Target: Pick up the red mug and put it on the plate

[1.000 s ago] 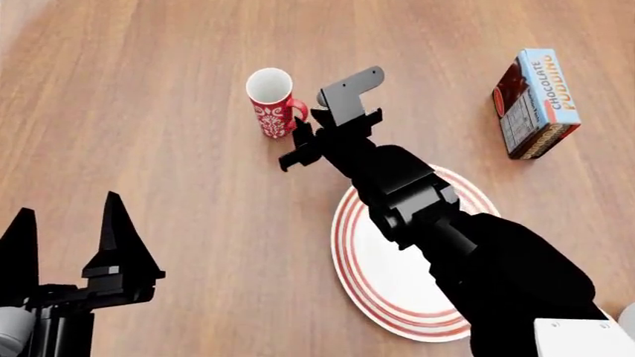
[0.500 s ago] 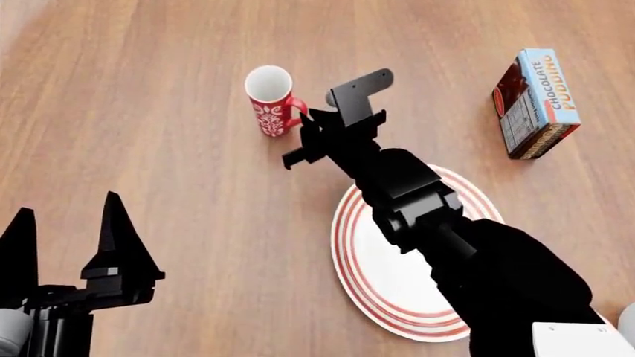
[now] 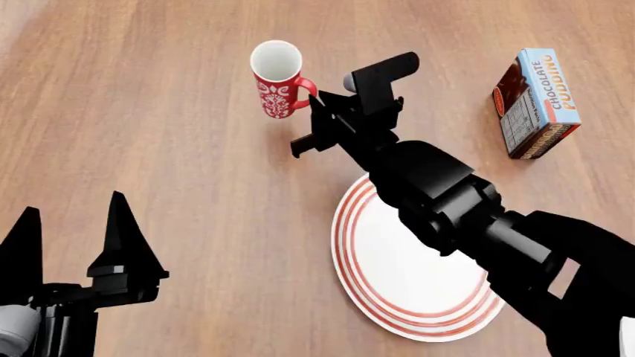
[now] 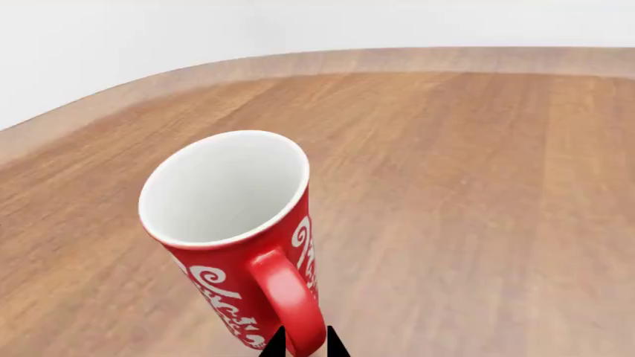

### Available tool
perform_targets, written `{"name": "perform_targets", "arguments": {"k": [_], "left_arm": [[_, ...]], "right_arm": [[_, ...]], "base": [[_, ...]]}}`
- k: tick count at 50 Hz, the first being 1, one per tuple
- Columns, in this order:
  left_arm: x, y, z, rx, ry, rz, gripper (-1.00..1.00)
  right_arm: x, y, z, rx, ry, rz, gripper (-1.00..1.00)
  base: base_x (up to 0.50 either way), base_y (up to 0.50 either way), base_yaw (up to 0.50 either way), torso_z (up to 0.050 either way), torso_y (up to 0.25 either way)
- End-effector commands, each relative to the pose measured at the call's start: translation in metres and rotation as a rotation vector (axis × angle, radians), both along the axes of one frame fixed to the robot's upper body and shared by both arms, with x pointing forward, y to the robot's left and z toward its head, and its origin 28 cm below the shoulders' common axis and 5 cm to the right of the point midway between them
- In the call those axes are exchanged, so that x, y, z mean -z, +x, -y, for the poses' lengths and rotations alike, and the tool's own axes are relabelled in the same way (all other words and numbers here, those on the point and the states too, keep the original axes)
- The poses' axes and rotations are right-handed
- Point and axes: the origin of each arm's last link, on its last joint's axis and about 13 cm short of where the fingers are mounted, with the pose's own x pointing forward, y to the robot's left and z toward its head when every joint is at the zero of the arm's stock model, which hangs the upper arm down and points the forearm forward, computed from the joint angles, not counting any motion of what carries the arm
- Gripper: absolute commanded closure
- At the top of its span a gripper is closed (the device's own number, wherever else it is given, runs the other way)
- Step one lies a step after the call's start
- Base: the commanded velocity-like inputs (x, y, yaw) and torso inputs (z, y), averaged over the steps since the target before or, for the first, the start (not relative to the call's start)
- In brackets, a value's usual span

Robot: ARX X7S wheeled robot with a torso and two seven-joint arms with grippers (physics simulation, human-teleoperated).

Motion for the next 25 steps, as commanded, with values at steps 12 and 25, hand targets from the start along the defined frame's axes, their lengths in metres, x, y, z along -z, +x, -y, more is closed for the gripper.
{"name": "perform_targets", "arguments": {"k": [12,25], "left_arm": [[0.002,0.004,0.002,0.006,0.007,-0.001,-1.0],[0.002,0.007,0.002,0.005,0.01,0.0,-1.0]], "right_arm": [[-0.045,-0.072,0.029,0.065,-0.039,0.082,1.0],[-0.052,-0.115,0.055,0.134,-0.063,0.101,1.0]], "base": [[0.0,0.0,0.0,0.0,0.0],[0.0,0.0,0.0,0.0,0.0]]}}
